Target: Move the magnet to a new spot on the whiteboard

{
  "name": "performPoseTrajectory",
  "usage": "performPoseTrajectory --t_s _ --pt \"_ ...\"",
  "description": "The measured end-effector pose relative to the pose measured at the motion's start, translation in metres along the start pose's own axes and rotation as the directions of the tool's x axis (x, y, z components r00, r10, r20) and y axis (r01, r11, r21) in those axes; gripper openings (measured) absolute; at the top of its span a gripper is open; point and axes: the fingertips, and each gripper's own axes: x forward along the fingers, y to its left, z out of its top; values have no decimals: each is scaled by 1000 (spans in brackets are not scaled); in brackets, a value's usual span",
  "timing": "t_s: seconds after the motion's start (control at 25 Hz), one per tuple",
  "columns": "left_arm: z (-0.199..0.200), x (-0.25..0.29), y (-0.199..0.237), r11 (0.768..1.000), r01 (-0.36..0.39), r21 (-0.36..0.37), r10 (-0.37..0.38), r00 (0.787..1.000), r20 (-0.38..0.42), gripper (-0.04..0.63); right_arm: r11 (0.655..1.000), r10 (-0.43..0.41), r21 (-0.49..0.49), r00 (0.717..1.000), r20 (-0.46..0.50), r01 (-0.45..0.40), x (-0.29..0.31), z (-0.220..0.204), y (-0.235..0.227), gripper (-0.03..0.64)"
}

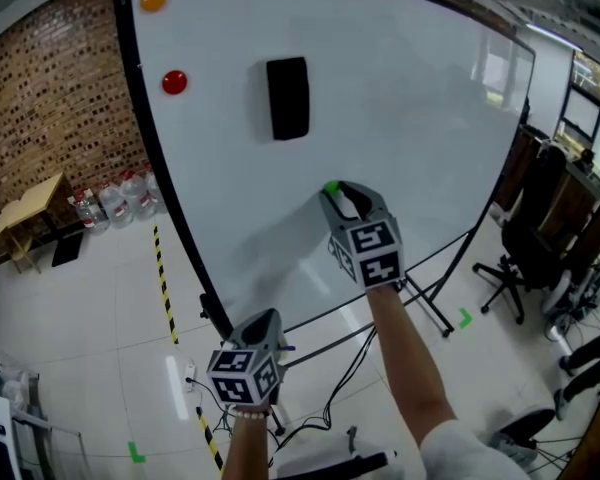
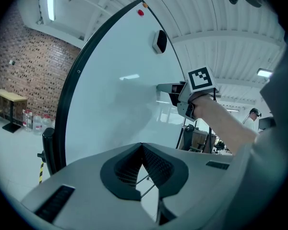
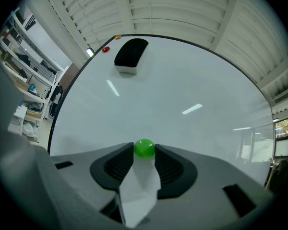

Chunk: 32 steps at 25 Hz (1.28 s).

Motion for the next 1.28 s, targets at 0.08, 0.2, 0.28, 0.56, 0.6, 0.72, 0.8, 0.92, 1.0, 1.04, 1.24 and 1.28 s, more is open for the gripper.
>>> performPoseTrajectory --t_s 0.08,0.2,0.28,0.56,0.6,0.72,0.8,0.92,1.0,1.04,1.24,1.28 --pt "0 0 0 1000 -1 1 1 1000 -2 -5 1000 -3 0 1000 -1 3 -1 0 -1 132" --pt "0 0 -1 1000 -1 3 1 1000 -4 -5 1000 -2 -2 1000 -7 2 -1 1 -2 132" --pt "0 1 -1 1000 1 3 -1 1000 -8 -5 1000 0 -2 1000 -9 0 0 0 -2 132" --pt "0 0 -6 1000 21 4 -21 1000 -15 -5 1000 -20 1 999 27 20 -19 13 -8 133" --pt "0 0 -7 1000 25 6 -25 1000 -17 -5 1000 -24 8 999 31 24 -25 14 -11 133" --pt "-2 1 -15 999 47 16 -46 999 -28 -5 999 -48 26 998 34 47 -49 14 -23 133" --pt "-3 4 -24 997 68 24 -67 997 -35 -5 997 -68 45 997 26 67 -70 8 -35 133" --pt "-6 10 -36 994 106 36 -105 993 -47 -5 991 -107 78 994 -8 108 -102 -13 -50 133" --pt "-8 16 -46 990 134 49 -132 990 -55 -5 985 -138 97 990 -38 141 -122 -32 -59 132" --pt "-9 19 -52 987 148 57 -145 988 -61 -5 982 -153 106 987 -55 158 -134 -42 -62 133" --pt "-19 32 -79 974 208 92 -199 976 -91 -5 956 -225 159 964 -141 246 -196 -98 -71 133" --pt "-21 34 -82 972 217 93 -209 973 -94 -5 950 -236 172 959 -156 262 -207 -107 -71 133"
